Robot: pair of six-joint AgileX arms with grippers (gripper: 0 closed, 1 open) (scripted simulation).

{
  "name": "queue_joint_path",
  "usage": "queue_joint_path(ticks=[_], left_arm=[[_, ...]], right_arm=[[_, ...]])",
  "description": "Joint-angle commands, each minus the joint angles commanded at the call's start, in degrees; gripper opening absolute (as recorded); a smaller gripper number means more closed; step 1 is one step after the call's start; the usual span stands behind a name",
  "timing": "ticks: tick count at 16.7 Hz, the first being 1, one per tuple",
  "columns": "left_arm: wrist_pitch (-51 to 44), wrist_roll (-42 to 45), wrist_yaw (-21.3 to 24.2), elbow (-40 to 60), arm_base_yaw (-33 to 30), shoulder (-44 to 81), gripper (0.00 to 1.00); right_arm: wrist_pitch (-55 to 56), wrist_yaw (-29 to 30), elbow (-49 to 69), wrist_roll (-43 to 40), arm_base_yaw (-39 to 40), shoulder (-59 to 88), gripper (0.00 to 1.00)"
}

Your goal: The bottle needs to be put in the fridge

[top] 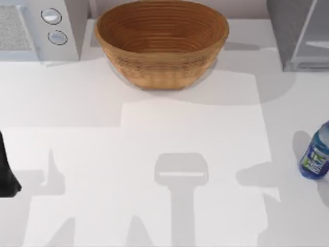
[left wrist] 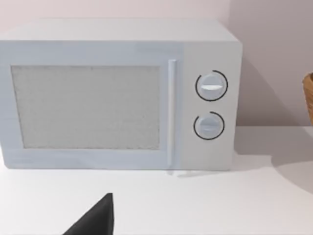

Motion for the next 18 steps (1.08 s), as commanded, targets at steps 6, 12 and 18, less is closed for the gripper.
queue_joint_path(ticks=[6,12,18], left_arm=[[0.0,0.0,0.0,0.0,0.0,0.0,1.0],[0.0,0.0,0.0,0.0,0.0,0.0,1.0],[0.0,0.0,0.0,0.0,0.0,0.0,1.0]], right_arm=[[12.3,-10.3,1.1,-2.9,-4.4,17.0,1.0],[14.2,-12.0,1.4,-3.4,-4.9,19.0,1.0],[19.3,-7.5,3.6,1.4,-0.2,21.8,1.0]])
